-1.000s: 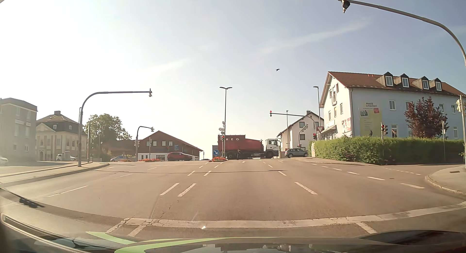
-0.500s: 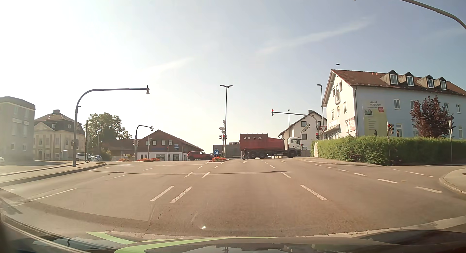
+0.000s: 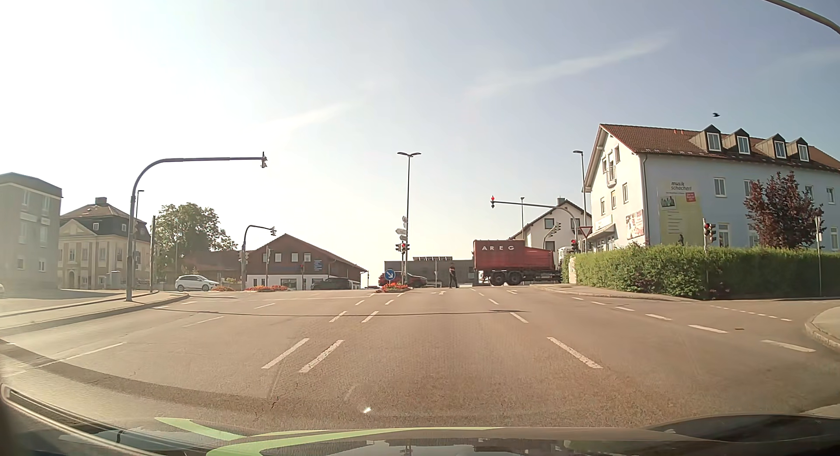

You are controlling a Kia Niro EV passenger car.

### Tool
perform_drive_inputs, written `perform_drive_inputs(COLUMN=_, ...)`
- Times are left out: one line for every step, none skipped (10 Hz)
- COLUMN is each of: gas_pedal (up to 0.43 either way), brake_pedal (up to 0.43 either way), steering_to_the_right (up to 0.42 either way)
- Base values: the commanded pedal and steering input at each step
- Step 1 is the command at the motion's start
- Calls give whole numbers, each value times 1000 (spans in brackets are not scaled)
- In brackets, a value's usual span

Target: Follow the waypoints while adhering to traffic rules and regulations

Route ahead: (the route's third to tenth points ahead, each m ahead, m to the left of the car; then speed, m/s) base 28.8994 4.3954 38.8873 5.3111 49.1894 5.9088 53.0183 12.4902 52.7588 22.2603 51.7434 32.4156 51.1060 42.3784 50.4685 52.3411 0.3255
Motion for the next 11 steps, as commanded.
perform_drive_inputs(gas_pedal=0, brake_pedal=274, steering_to_the_right=-15)
perform_drive_inputs(gas_pedal=0, brake_pedal=280, steering_to_the_right=-16)
perform_drive_inputs(gas_pedal=0, brake_pedal=280, steering_to_the_right=-15)
perform_drive_inputs(gas_pedal=0, brake_pedal=299, steering_to_the_right=-15)
perform_drive_inputs(gas_pedal=0, brake_pedal=305, steering_to_the_right=-15)
perform_drive_inputs(gas_pedal=0, brake_pedal=311, steering_to_the_right=-15)
perform_drive_inputs(gas_pedal=0, brake_pedal=317, steering_to_the_right=-14)
perform_drive_inputs(gas_pedal=0, brake_pedal=317, steering_to_the_right=-15)
perform_drive_inputs(gas_pedal=0, brake_pedal=311, steering_to_the_right=-15)
perform_drive_inputs(gas_pedal=0, brake_pedal=311, steering_to_the_right=-15)
perform_drive_inputs(gas_pedal=0, brake_pedal=311, steering_to_the_right=-14)
